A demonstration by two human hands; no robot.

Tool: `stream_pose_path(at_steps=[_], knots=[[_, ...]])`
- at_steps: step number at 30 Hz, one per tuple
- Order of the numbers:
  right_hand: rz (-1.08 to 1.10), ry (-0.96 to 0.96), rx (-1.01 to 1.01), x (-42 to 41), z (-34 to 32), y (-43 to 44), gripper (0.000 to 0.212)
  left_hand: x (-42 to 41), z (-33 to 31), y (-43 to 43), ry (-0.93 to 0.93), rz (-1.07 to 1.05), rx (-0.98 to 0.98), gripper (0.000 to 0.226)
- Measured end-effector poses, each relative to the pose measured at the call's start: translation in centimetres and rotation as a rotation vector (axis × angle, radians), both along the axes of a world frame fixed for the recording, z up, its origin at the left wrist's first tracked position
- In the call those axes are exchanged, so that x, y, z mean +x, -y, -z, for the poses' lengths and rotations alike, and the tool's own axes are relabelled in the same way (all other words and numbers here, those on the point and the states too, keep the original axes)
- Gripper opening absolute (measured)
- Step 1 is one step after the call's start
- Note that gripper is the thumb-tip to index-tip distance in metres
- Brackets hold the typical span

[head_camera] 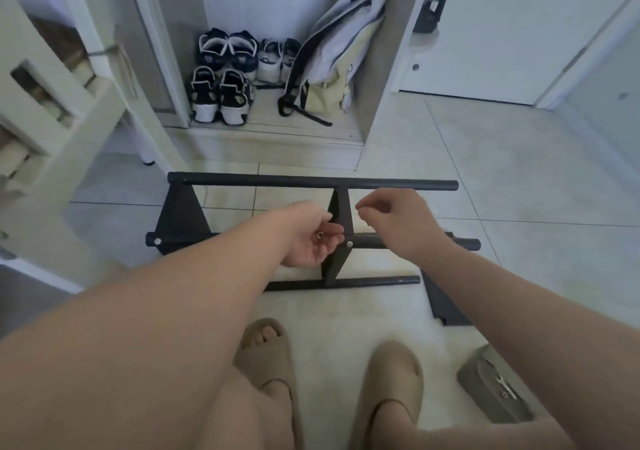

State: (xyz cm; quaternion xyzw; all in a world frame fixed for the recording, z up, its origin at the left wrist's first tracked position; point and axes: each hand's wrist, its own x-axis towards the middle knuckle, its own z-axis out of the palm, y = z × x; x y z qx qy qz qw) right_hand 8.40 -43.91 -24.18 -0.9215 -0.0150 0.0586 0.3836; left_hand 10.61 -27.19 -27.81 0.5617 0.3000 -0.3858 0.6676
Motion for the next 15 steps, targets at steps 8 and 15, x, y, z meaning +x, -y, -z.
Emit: stream_pose_path(at_steps=[8,15], knots=[[-0.167,-0.304,-0.469,2.8,6.5,1.3,0.061,3.4,3.0,-0.7,0.354,0.148,0.604,0.02],[-0.291,-0.389,-0.441,5.2,9.2,2.5,0.053,6.6,6.0,0.6,0.482,0.34,0.644,0.031]])
